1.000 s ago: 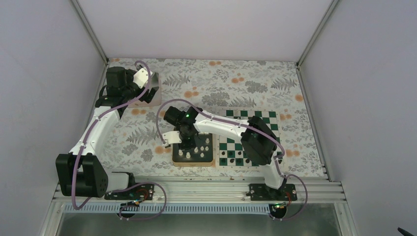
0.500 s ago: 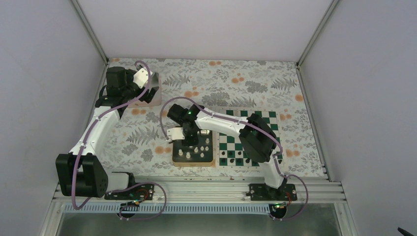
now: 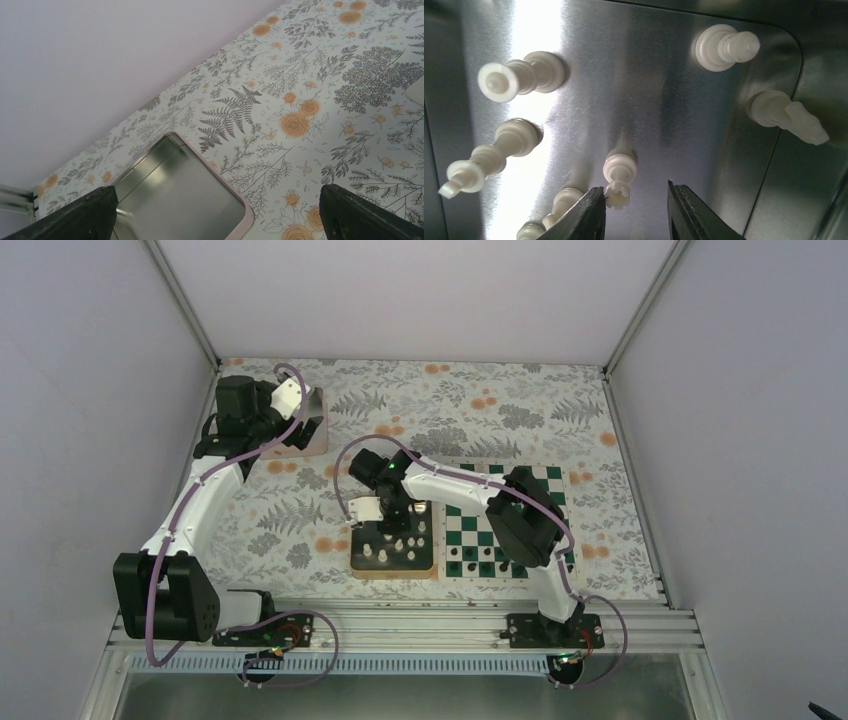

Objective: Set up the chess pieces on the board
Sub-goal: Pick up the chess piece from the storage box, then place the chess piece on the chessboard.

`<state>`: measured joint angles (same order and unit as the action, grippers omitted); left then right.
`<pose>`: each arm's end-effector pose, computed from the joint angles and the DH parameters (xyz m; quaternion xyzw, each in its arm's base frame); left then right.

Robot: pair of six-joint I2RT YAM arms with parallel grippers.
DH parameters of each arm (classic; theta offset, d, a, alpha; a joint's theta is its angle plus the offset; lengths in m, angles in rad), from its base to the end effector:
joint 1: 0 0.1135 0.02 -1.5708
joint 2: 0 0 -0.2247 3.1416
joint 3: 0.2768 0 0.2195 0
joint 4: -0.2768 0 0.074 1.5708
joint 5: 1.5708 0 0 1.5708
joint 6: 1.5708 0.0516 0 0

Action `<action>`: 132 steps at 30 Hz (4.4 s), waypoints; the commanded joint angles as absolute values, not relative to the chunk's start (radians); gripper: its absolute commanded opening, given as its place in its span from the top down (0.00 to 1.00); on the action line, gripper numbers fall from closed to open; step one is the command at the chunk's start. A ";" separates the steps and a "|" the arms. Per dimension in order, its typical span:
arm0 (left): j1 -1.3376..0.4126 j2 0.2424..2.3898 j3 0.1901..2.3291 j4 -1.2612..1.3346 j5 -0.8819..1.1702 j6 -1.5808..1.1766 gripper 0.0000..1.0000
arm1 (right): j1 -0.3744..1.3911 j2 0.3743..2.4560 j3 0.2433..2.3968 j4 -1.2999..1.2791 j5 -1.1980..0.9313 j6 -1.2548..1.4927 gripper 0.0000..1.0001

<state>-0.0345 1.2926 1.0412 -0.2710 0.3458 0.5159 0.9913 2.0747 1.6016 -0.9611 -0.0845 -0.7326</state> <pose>0.2832 -0.0273 0.2740 0.3146 0.7973 -0.0271 0.5143 0.1940 0.3043 0.1432 -0.7585 0.6467 0.0506 0.0622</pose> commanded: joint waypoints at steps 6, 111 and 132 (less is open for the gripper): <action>-0.031 1.276 1.040 -0.266 0.360 0.531 0.00 | 0.983 2.100 1.602 -0.956 -0.106 -0.732 0.66; -0.032 1.292 1.046 -0.268 0.351 0.530 0.00 | 0.141 2.023 1.528 -0.951 -0.146 -0.853 0.85; -0.032 1.293 1.048 -0.270 0.352 0.531 0.00 | 0.266 2.018 1.700 -1.001 -0.110 -0.840 0.85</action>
<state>-0.0345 1.2930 1.0412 -0.2710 0.3454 0.5163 0.2173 2.0342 1.6226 -0.9649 -0.1184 -0.8433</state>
